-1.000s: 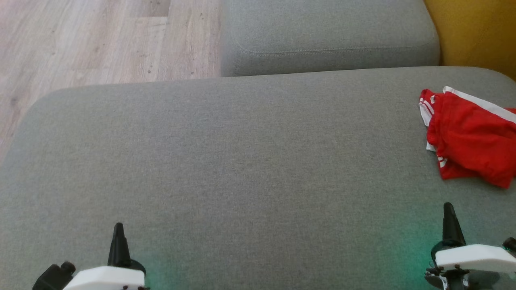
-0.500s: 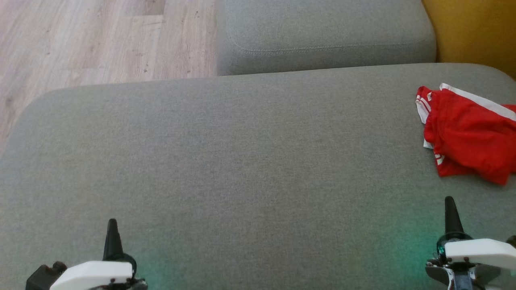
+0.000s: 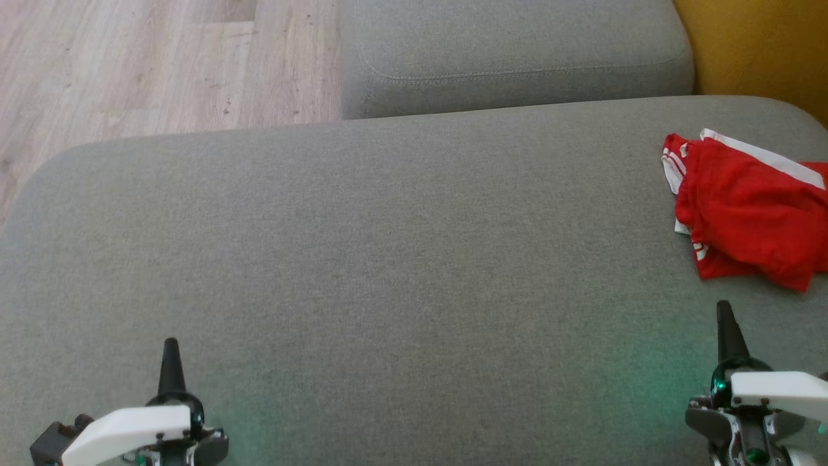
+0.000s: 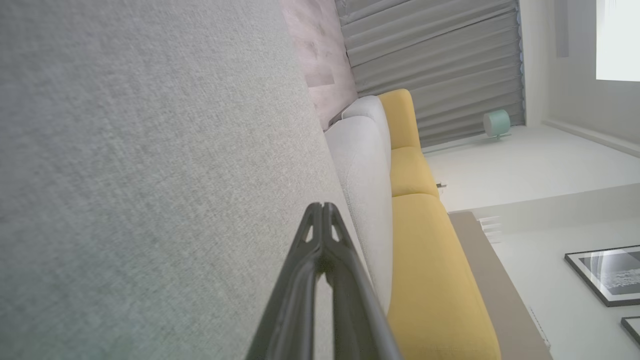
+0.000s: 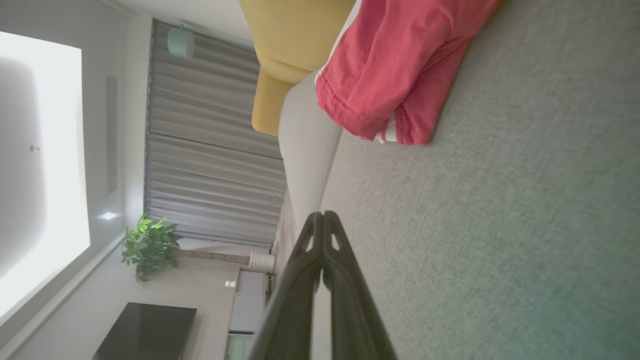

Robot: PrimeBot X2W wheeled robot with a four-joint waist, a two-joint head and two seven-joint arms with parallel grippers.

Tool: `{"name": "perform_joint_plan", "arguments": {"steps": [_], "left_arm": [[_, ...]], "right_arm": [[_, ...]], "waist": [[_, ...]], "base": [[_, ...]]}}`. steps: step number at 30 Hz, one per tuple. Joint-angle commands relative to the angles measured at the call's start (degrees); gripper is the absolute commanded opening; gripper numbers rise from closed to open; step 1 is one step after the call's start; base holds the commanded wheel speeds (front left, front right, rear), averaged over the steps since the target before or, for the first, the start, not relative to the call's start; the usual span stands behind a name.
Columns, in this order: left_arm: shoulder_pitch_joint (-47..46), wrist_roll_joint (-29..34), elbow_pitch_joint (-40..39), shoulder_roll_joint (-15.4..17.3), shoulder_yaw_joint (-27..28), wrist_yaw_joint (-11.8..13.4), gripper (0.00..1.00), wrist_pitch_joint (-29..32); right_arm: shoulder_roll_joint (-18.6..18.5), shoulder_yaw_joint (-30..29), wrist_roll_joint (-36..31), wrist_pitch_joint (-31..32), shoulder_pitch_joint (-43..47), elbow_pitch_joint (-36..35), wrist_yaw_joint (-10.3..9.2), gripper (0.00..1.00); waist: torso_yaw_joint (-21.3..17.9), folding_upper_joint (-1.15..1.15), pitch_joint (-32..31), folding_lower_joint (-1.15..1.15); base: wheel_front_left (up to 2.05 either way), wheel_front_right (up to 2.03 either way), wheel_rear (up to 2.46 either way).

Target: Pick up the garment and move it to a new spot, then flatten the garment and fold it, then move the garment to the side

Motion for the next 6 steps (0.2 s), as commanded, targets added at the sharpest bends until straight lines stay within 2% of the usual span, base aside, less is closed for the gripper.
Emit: {"name": "perform_joint_plan", "arguments": {"steps": [1, 6], "left_arm": [[-3.39, -1.6, -2.3, 0.15, 2.02, -0.52, 0.0, 0.48], [-3.9, -4.88, -2.55, 0.15, 2.65, -0.62, 0.0, 1.31]], "right_arm": [[-0.5, 0.78, 2.01, 0.55, -3.47, -2.4, 0.37, 0.0], [-0.53, 0.69, 5.68, 1.37, -4.04, -2.71, 0.38, 0.0]], "waist": [[-0.06, 0.0, 0.03, 0.0], [-0.3, 0.0, 0.16, 0.0]], "base": [[0.0, 0.0, 0.0], [0.0, 0.0, 0.0]]}}
